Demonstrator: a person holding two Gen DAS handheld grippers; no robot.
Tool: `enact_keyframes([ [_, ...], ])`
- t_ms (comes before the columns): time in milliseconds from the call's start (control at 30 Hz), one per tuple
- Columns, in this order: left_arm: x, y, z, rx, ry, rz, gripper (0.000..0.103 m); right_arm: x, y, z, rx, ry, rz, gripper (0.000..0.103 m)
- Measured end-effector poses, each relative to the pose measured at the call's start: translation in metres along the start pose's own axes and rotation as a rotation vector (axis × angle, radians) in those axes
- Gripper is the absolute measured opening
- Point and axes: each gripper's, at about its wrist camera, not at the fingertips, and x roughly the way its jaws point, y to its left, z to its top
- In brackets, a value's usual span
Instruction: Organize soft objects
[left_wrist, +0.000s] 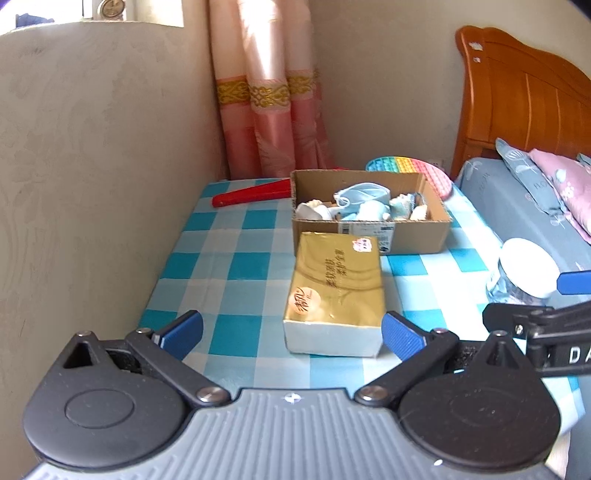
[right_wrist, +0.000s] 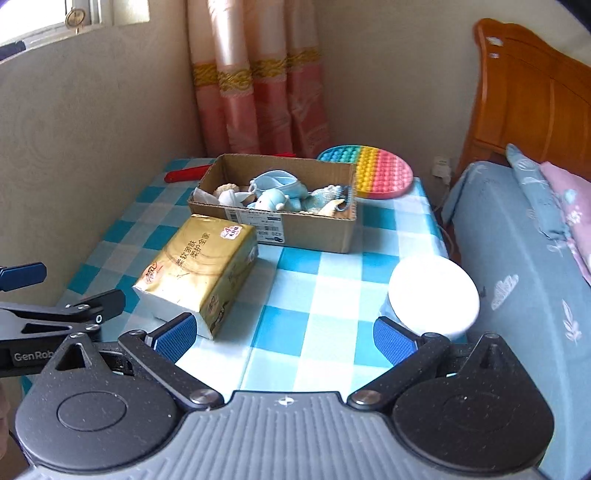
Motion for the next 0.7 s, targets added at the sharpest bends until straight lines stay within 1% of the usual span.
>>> enact_keyframes([
  [67, -0.003, -0.003, -0.001, 0.011, 0.003, -0.007, 0.102, -0.007, 0.0, -0.005, 0.026, -0.017, -0.019, 0.103],
  [167, -0.008, -0.004, 0.0, 0.015, 0.005, -0.024, 0.102, -0.014, -0.003, -0.005, 0.067, -0.032, -0.013, 0.103],
  [300, -0.013, -0.005, 0.003, 0.006, 0.001, -0.034, 0.102, -0.018, -0.004, -0.005, 0.08, -0.048, -0.044, 0.103],
  [700, -0.019, -0.004, 0.005, -0.006, -0.007, -0.03, 0.102, -0.022, -0.004, -0.005, 0.092, -0.055, -0.03, 0.103],
])
